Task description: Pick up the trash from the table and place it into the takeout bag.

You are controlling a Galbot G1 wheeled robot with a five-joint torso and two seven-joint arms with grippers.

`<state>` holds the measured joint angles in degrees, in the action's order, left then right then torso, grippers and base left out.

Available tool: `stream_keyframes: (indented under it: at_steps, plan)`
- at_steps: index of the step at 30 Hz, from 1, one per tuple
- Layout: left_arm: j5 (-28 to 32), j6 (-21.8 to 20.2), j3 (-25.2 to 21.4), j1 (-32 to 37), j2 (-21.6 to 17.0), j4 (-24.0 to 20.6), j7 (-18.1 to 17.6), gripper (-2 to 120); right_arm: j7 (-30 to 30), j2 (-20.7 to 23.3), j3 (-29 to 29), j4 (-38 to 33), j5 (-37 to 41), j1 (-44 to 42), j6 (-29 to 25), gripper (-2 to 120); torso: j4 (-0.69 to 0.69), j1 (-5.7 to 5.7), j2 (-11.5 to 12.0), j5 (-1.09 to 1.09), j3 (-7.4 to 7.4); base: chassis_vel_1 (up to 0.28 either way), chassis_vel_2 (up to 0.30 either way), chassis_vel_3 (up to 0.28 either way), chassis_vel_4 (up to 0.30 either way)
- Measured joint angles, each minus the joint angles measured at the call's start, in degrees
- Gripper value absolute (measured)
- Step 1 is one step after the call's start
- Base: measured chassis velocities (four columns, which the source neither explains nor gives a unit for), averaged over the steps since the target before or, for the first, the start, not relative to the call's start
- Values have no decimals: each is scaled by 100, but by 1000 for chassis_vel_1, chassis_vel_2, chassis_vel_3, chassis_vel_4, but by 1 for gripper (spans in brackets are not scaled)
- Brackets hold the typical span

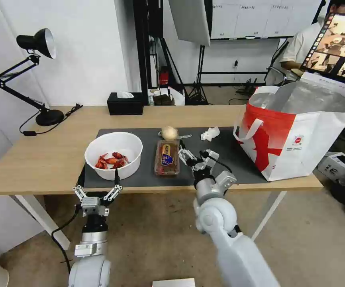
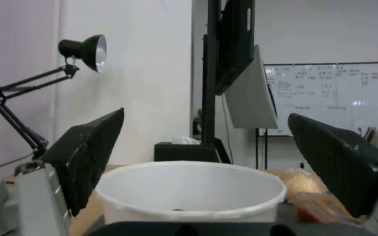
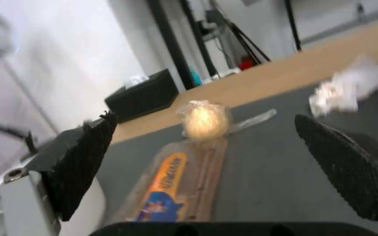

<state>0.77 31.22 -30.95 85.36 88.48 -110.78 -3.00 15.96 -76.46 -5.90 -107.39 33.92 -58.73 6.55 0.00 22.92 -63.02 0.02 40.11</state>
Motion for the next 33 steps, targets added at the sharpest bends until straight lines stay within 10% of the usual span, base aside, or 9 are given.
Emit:
stream_keyframes:
  at_steps: [28,33]
  plan:
    - [415,-253,618,128,-19,-412,-226,100,-2040,1354,716,891,-257,992,-31,2,0,0,-1,-2,0,0,0,0,0]
    - [512,-306,703,99,23,-418,-283,100,-2065,1353,1029,1189,-164,1290,78,0,1,0,-1,-1,0,0,0,0,0]
